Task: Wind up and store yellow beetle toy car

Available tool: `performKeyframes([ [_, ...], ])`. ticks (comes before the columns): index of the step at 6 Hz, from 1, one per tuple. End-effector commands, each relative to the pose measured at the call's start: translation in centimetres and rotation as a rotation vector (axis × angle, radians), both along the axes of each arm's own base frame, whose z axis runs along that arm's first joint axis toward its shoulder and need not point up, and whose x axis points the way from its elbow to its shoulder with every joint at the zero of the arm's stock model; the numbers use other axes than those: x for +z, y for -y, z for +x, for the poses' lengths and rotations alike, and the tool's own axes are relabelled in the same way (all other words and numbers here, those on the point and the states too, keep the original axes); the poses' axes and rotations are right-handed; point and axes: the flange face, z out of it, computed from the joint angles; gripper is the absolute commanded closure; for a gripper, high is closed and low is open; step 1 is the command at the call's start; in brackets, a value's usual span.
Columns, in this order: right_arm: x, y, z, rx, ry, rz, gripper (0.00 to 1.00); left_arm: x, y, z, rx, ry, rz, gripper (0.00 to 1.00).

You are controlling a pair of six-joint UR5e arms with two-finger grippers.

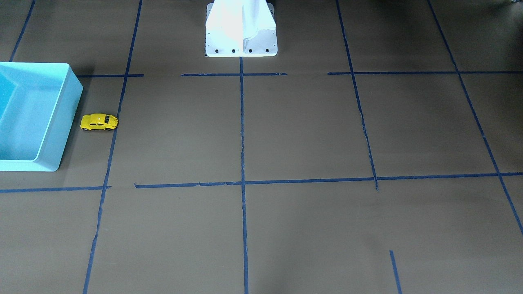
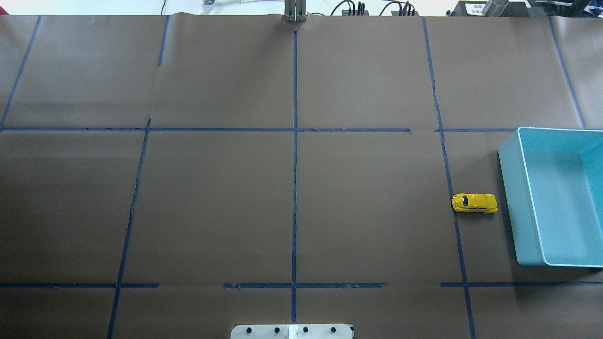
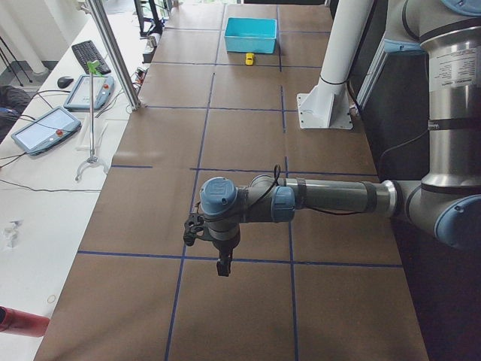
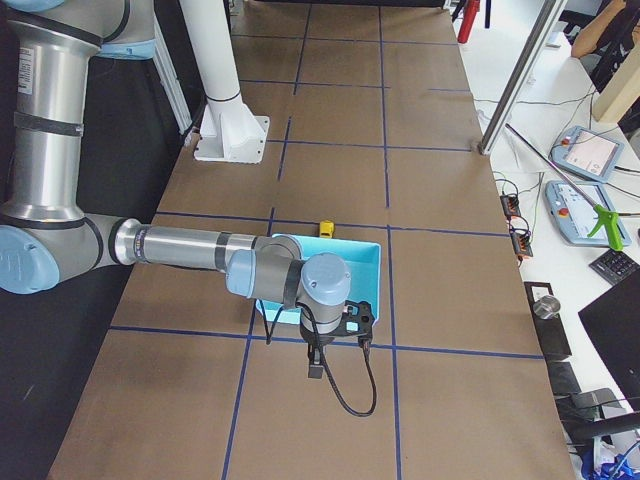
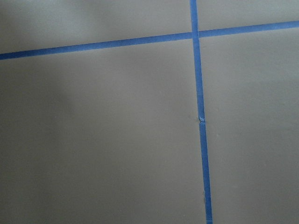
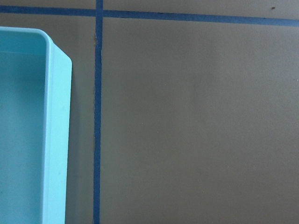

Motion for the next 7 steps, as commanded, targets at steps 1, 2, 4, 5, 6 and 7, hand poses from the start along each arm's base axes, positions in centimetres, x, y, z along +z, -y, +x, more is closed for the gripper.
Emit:
performKeyframes([
  [1,0.3,-0.1,0.0,-0.001,0.000,-0.006,0.00,-0.2,0.1,-0.1,-0.001,0.000,0.004,0.00],
  [2,0.3,-0.1,0.0,0.000,0.000,-0.006,0.00,-0.2,0.0,-0.1,-0.001,0.000,0.004,0.00],
  [4,0.9,-0.1,0.0,0.000,0.000,-0.017,0.00,-0.4,0.1,0.0,0.000,0.000,0.007,0.00],
  [5,1.0,0.1,0.0,0.000,-0.002,0.006,0.00,-0.4,0.1,0.0,0.000,0.000,0.009,0.00],
  [6,1.7,0.2,0.0,0.003,-0.002,0.022,0.00,-0.7,0.2,0.0,0.000,0.000,0.024,0.00],
  [7,1.8,0.1,0.0,0.003,-0.002,0.024,0.00,-1.0,0.3,-0.1,-0.001,0.000,0.032,0.00],
])
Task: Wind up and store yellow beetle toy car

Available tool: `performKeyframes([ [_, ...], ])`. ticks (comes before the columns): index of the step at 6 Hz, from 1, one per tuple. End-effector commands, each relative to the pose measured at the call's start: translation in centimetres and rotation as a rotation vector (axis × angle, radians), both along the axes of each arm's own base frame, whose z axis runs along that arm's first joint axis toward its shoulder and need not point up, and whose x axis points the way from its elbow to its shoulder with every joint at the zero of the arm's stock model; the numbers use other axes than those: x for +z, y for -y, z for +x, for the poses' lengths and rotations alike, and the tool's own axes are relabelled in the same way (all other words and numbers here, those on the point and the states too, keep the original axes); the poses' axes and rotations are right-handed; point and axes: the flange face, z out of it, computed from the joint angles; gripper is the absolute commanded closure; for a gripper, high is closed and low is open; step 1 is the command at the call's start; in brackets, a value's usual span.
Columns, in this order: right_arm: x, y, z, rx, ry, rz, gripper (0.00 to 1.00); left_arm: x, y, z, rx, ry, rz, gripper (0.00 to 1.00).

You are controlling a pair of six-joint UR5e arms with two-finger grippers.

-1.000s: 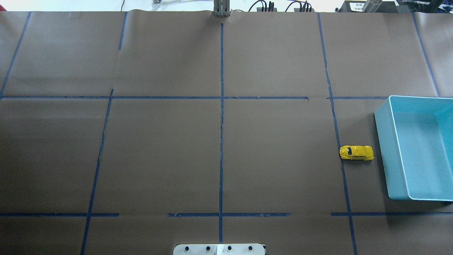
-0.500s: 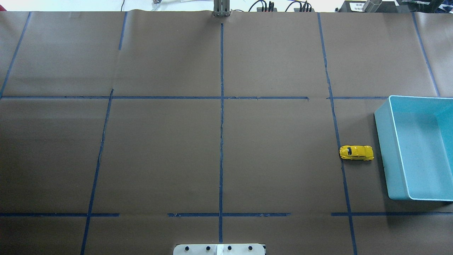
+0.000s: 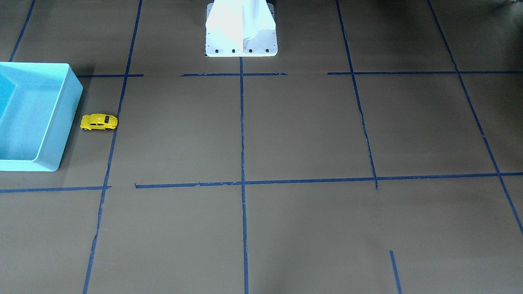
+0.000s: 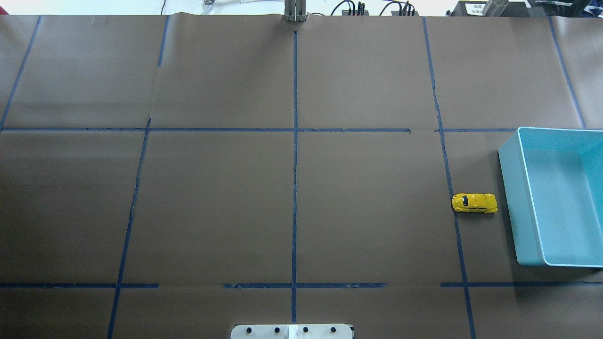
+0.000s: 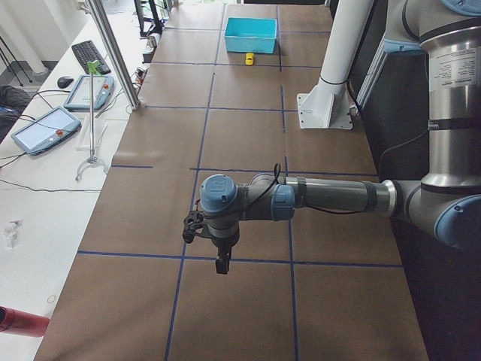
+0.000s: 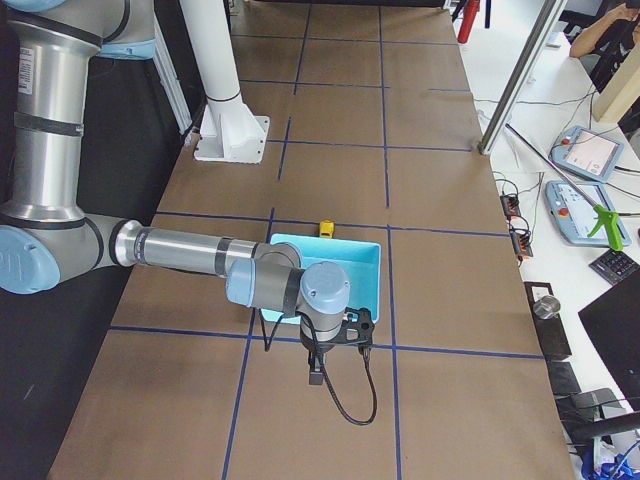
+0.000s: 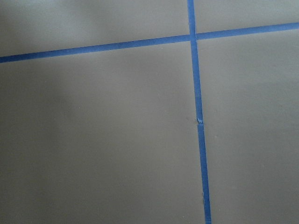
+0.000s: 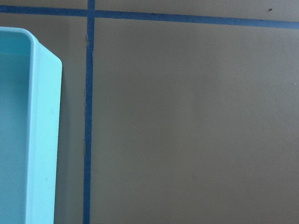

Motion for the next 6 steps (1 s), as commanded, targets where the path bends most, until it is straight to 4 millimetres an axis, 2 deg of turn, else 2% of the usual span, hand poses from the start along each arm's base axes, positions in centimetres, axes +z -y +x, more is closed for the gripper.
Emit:
performKeyframes([
  [1,0.25,-0.03,0.01,0.002,0.000,0.005,0.00,-0.80,-0.03,-0.05,-0.001,0.000,0.020,0.00],
  [6,0.40,-0.06,0.01,0.002,0.000,0.002,0.00,-0.93,0.20,0.00,0.000,0.002,0.024,0.00],
])
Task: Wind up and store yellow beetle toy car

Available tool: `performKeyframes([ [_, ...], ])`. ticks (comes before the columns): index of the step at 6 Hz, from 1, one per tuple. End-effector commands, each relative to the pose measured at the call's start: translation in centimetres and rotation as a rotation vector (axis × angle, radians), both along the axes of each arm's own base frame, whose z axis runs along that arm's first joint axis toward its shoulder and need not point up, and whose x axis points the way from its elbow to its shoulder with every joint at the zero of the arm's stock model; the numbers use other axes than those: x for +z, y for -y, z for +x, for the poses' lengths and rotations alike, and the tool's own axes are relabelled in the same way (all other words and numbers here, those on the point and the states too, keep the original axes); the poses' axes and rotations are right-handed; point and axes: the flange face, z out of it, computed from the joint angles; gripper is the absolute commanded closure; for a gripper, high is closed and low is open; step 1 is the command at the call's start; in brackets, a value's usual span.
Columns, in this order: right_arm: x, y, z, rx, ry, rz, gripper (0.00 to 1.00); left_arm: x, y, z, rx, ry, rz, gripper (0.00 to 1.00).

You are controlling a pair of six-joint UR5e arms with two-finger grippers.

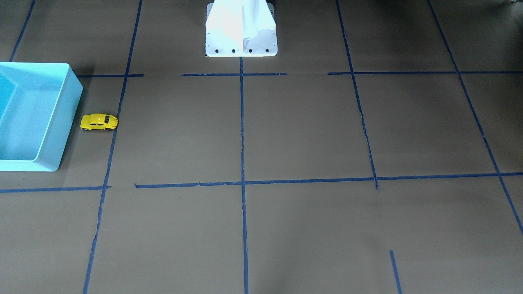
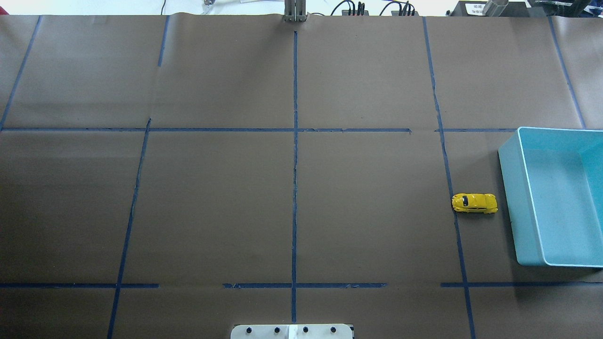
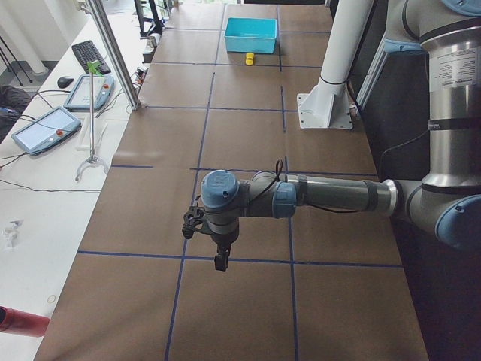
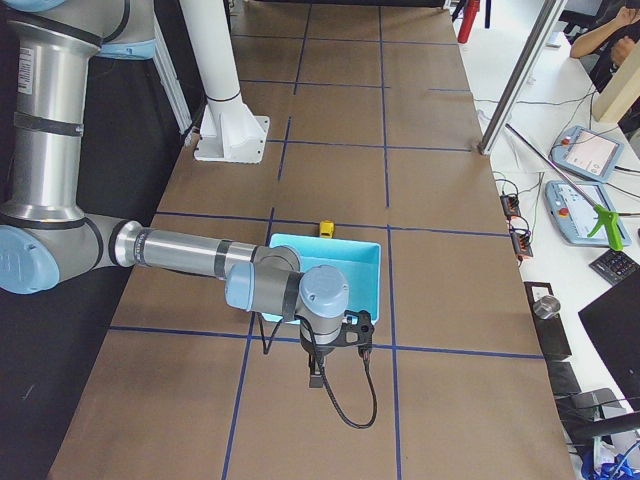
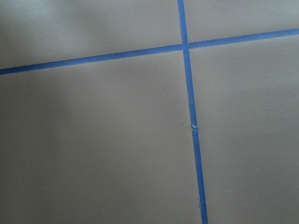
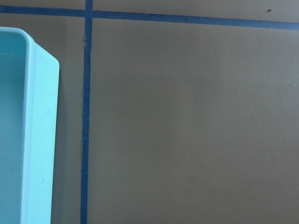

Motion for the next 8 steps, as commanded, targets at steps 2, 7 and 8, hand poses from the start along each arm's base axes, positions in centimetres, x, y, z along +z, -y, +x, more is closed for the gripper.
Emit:
performKeyframes([
  [2,0.04,-0.01,0.00,0.000,0.000,-0.001,0.00,-0.21,0.11,0.00,0.000,0.000,0.004,0.00],
  [7,0.11,-0.03,0.00,0.000,0.000,-0.002,0.00,-0.26,-0.44,-0.12,-0.002,0.000,0.004,0.00],
  [8,0.10,-0.03,-0.01,0.001,0.002,-0.003,0.00,-0.25,-0.45,-0.12,-0.002,0.000,0.002,0.00],
])
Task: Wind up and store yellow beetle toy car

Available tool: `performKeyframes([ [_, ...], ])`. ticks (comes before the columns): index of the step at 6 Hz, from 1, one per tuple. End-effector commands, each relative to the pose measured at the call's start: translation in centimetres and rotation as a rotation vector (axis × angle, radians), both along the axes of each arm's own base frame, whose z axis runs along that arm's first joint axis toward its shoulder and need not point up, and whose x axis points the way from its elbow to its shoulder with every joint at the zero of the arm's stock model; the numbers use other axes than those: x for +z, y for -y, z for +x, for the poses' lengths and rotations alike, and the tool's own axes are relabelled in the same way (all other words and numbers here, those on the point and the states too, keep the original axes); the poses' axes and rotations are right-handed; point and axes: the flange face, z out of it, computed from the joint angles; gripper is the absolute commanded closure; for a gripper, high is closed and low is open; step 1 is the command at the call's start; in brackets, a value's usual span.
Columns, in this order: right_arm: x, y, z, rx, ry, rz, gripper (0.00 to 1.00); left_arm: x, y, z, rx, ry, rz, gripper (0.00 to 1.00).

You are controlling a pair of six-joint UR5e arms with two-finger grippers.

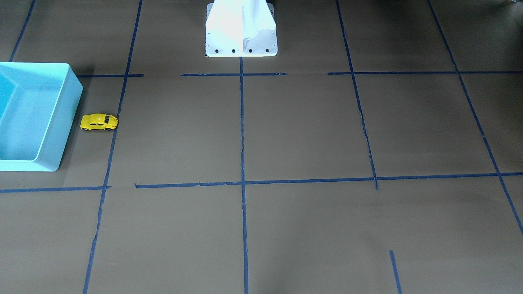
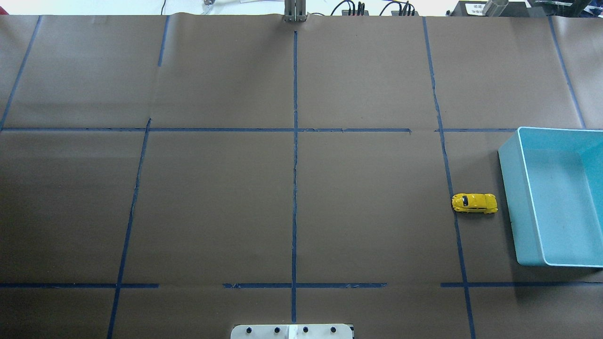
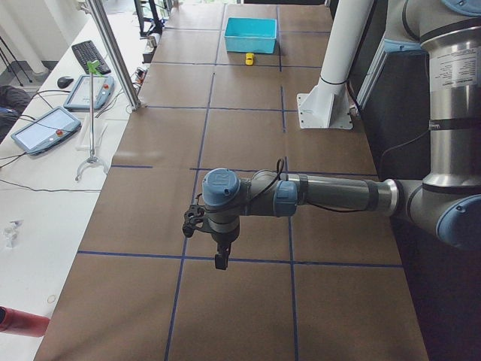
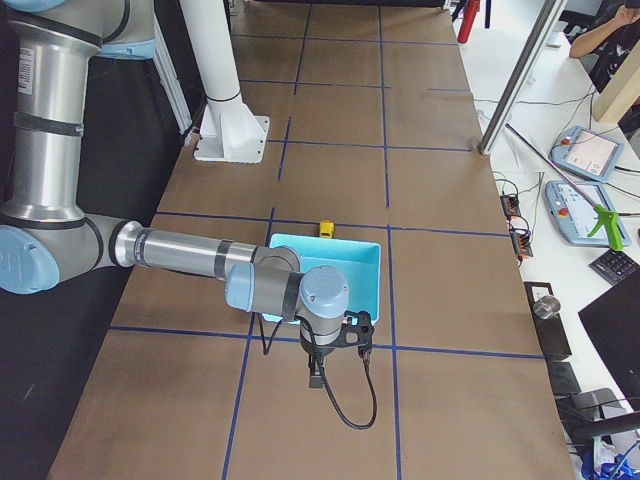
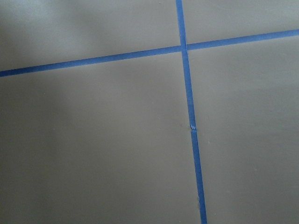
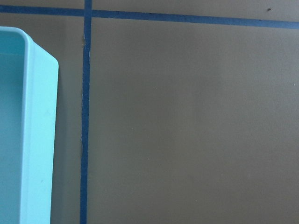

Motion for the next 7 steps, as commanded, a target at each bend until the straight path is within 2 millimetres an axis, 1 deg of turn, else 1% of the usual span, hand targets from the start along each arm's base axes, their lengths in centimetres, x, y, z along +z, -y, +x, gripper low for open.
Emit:
performKeyframes([
  [1,-0.1,0.1,0.0,0.001,0.001,0.002,0.00,0.1,-0.1,0.0,-0.001,0.001,-0.003,0.00],
  [3,-0.2,0.1,0.0,0.001,0.001,0.004,0.00,0.1,-0.1,0.0,-0.002,0.001,-0.006,0.00],
  [4,-1.0,0.4,0.0,-0.003,0.003,0.026,0.00,0.1,-0.2,-0.1,-0.004,0.000,-0.007,0.00],
  [5,-2.8,0.7,0.0,-0.008,0.006,0.065,0.00,0.6,-0.7,0.0,0.000,0.001,-0.014,0.00],
  [6,-6.0,1.1,0.0,-0.009,0.003,0.126,0.00,0.8,-0.7,0.0,0.000,0.001,-0.017,0.00],
  [7,-7.8,1.4,-0.3,-0.010,0.037,0.161,0.00,1.2,-0.8,0.0,0.001,0.003,-0.024,0.00],
])
